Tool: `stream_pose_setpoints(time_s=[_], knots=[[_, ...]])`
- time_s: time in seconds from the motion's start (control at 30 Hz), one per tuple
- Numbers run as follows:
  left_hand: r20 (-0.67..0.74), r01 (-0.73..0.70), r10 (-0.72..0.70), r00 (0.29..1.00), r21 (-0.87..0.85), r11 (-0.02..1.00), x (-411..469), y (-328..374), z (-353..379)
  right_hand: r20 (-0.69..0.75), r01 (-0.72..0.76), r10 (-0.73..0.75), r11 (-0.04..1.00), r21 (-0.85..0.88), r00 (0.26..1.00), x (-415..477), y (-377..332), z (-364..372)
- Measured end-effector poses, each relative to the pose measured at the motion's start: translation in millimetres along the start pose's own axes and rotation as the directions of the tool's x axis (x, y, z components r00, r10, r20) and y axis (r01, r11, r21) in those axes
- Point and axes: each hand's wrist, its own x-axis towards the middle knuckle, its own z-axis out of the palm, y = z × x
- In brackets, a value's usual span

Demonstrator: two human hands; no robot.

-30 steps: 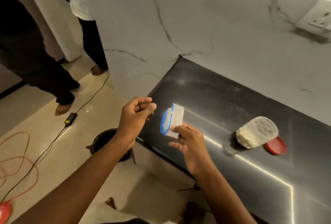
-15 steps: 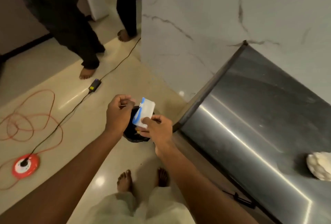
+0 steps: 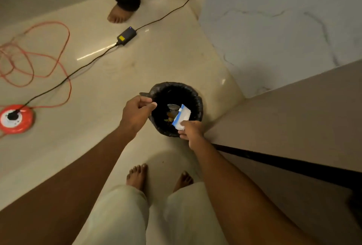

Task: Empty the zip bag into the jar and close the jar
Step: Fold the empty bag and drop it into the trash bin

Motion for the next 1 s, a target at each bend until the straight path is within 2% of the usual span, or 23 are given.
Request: stream_pose_setpoints(time_s=[0.17,0.3,0.47,0.73,0.83,0.93,1.0], knots=[[-0.002,0.021,-0.021,1.0,0.043,0.999,24.4,-43.3,8.6,-0.017,-0.033,0.033,0.999,0.026,0.999,48.8,18.1,21.4],[0.024,0.02,-0.021,0.999,0.056,0.998,5.5,-47.1,8.6,-0.049,0.038,-0.037,0.999,0.027,0.998,37.0,33.4,20.4],[0.02,0.011,-0.013,1.0,0.096,0.995,-52.2,-12.6,-8.3,-0.074,0.175,-0.174,0.985,0.006,0.982,-37.8,21.1,0.6],[0.092,-0.066,0.052,0.994,0.162,0.985,-189.0,93.9,-55.0,-0.044,0.373,-0.371,0.927,0.05,0.928,-224.8,-16.0,-73.5],[0.118,-0.123,0.104,0.988,0.171,0.978,-237.2,126.2,-69.7,-0.014,0.483,-0.483,0.874,0.051,0.876,-300.4,-19.0,-100.9],[0.131,-0.22,0.2,0.971,0.167,0.961,-273.8,147.4,-72.0,-0.036,0.633,-0.636,0.772,-0.064,0.771,-359.5,-16.0,-123.8],[0.192,-0.327,0.293,0.937,0.179,0.928,-296.3,161.0,-65.5,-0.107,0.691,-0.706,0.707,-0.151,0.7,-390.0,-9.3,-143.9]])
